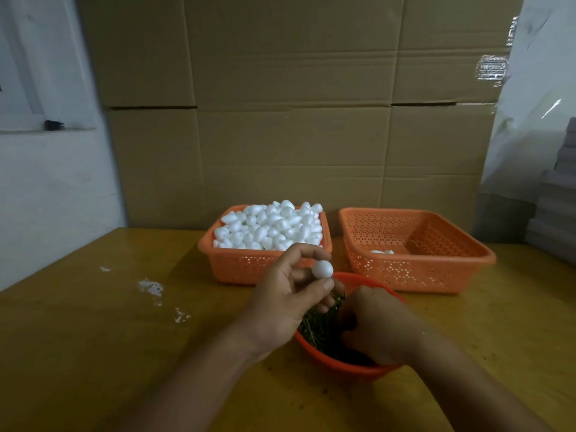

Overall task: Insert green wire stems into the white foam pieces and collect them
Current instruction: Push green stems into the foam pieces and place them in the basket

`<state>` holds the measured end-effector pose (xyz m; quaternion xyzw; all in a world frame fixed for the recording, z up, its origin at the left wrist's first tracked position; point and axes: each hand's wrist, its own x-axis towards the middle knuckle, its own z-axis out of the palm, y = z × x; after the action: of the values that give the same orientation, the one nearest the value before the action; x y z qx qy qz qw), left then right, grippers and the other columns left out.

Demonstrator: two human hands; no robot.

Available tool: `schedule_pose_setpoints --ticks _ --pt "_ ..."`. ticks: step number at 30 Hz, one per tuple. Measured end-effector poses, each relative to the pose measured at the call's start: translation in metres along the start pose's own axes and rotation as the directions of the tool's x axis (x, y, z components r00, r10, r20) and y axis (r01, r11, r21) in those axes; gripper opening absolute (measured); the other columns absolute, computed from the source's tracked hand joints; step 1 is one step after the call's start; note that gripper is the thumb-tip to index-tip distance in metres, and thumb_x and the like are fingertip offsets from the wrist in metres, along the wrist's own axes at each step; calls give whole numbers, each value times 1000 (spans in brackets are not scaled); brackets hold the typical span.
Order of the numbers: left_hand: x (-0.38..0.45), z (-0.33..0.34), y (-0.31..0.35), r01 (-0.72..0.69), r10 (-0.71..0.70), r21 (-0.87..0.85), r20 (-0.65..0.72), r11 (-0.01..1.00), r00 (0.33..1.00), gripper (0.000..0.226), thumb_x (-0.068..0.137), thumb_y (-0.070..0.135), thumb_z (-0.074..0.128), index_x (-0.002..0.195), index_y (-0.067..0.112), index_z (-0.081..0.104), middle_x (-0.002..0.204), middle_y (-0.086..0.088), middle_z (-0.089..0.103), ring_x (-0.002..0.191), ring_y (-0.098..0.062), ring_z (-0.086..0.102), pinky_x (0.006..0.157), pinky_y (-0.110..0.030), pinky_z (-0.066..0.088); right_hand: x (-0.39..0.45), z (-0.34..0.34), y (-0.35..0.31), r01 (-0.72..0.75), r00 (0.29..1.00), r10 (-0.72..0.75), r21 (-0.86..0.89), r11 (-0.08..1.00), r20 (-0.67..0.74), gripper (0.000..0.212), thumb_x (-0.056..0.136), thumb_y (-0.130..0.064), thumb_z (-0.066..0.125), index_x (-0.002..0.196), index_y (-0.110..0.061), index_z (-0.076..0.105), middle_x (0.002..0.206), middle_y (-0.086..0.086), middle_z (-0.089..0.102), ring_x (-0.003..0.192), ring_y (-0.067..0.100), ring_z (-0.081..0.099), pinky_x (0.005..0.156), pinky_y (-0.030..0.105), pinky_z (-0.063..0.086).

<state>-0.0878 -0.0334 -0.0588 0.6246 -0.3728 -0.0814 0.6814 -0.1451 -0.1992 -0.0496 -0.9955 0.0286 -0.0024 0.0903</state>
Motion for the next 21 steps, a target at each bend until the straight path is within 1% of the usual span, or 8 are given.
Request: schedule_pose_setpoints --ticks 1,3,5,9,12,16,19,21 --pt "0 1 1 10 -11 -19 -6 1000 1000 21 97 10 63 117 14 55 96 -18 74 76 -20 66 72 -28 54 0 0 0 -1 1000 1 2 1000 -5 14 85 -27 68 88 -15 73 85 3 70 80 23 67 76 43 58" --pt "0 3 2 42 -43 -76 -6 996 999 26 96 24 61 117 11 53 93 -17 75 73 -20 66 66 -28 53 0 1 1 -3 1000 3 0 1000 -19 14 84 -26 68 89 -15 74 84 2 70 80 22 67 76 42 58" --pt "0 4 2 80 -80 -146 6 986 997 31 93 30 59 115 8 54 93 -17 74 72 -20 65 64 -27 52 0 3 2 -4 999 4 -9 1000 -41 13 83 -27 68 84 -15 73 79 1 68 76 22 66 73 40 58" --pt "0 4 1 137 -146 -282 -11 949 989 25 88 26 62 107 10 68 94 -12 70 77 -16 62 65 -25 51 -1 6 1 -11 997 11 -2 1000 -73 17 83 -35 68 91 -21 71 89 -2 70 82 20 67 76 39 58" --pt "0 3 1 182 -197 -375 -2 909 980 21 87 23 63 100 10 72 93 -11 68 75 -15 62 65 -26 52 -2 6 1 -3 997 4 11 1000 -79 14 83 -32 67 90 -21 70 89 -2 70 83 20 67 77 39 58" --pt "1 0 2 205 -231 -465 1 861 973 36 89 21 60 122 8 65 94 -19 70 73 -19 63 64 -28 53 -4 5 1 1 995 3 38 999 -98 8 84 -27 65 84 -19 67 85 -1 69 81 21 66 75 40 58" --pt "1 -2 2 212 -235 -484 14 849 972 33 91 21 59 123 15 68 97 -21 69 75 -20 64 65 -29 53 -5 4 4 5 992 10 117 993 -129 8 86 -25 67 80 -19 68 80 -3 69 77 17 66 73 38 57" --pt "1 -2 3 225 -251 -494 13 840 968 33 93 22 58 123 13 67 96 -20 70 73 -19 64 64 -28 53 -6 4 4 12 988 10 143 990 -157 14 87 -28 69 79 -16 69 77 0 69 73 16 66 70 37 56"
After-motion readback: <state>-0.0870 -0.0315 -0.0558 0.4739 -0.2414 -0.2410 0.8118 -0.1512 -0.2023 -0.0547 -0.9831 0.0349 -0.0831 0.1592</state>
